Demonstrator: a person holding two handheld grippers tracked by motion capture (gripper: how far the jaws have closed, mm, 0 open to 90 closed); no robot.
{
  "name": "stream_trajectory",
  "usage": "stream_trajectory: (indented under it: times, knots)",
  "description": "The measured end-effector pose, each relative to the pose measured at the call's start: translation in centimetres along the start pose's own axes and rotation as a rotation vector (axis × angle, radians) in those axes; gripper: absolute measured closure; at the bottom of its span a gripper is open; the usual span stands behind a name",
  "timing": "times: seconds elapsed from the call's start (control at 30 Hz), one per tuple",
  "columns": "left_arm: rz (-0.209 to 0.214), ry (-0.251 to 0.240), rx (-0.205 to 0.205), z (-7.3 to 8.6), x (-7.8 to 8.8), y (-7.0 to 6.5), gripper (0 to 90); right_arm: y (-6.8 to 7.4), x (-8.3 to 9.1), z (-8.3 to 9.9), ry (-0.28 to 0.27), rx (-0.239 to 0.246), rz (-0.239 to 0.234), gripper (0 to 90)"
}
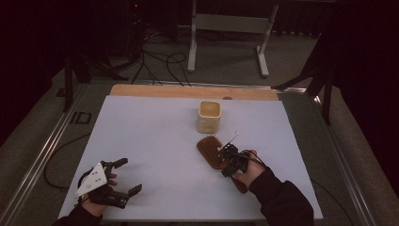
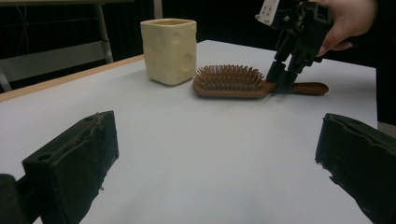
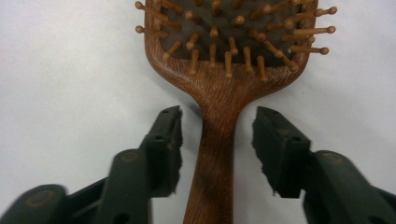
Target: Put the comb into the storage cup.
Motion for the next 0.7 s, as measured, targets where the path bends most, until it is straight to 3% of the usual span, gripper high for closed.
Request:
stream_trajectory:
  times: [0.3,0.57,0.7]
  knots:
    - [0.002,0.003,-0.001,0.01,0.00,-0.01,0.0,0.29,-0.63,-0.20,0.052,0.017,-0.001,60.5]
    - [0.005,0.001,0.002,0.00,0.00,0.00,0.0,0.11,-0.65,-0.66,0.081,0.000,0.030,65.7]
    - [0.005,0.001,0.002,0.02,0.01,0.01,0.0,-0.02,-0.70,-0.67,0.085,-0.012,0.012,67.7]
Point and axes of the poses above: each handheld gripper's, and its own axes: x roughly backward along the jaws, z roughly out of its underside, y roughly to its left, the point moved 4 cm from there along -x, roughly forward along the jaws, and after that the axes turned 15 degrees about x, right-handed, at the moved point
